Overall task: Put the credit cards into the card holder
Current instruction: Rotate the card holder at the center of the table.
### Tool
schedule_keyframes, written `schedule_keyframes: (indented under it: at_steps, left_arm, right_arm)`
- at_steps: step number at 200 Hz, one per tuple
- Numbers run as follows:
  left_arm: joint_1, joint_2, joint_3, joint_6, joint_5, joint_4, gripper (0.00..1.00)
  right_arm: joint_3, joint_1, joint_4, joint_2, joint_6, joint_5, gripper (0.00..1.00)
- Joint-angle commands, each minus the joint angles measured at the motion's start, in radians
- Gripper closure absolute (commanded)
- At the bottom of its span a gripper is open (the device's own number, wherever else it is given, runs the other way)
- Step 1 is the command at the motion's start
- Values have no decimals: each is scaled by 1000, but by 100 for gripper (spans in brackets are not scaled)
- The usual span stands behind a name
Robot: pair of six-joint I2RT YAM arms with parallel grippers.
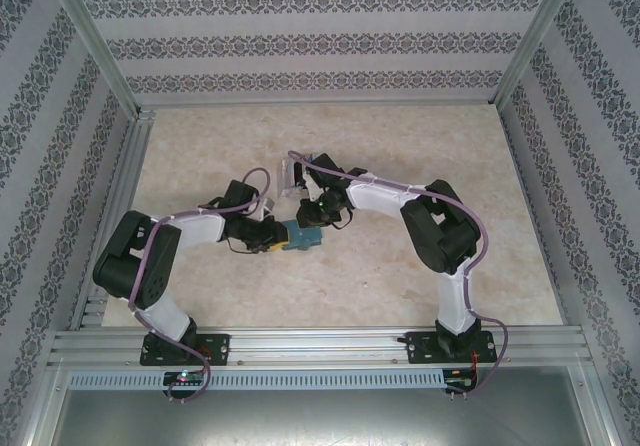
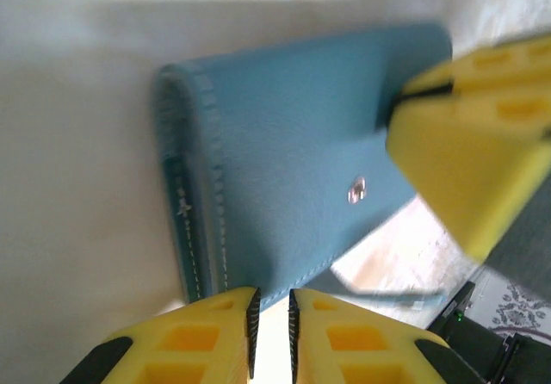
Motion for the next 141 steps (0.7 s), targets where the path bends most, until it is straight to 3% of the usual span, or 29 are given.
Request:
schedule_keyframes:
  at_steps: [1, 39, 85, 110, 141]
  left_arm:
    - [-99, -48, -43, -148, -76, 35, 80]
    - [-172, -113, 35, -181, -131, -3, 80]
    - [-117, -193, 234, 23, -344, -366, 81]
    - [-34, -127, 281, 44, -246, -339, 82]
    - [-25, -23, 348, 72, -228, -301, 84]
  right_arm:
    - [23, -18, -58, 19, -38, 74, 79]
    - [79, -4, -80, 51, -50, -6, 80]
    - [51, -4, -104, -67, -70, -26, 78]
    - [54, -1, -116, -160, -54, -4, 76]
    - [60, 1, -169, -255, -56, 40, 74]
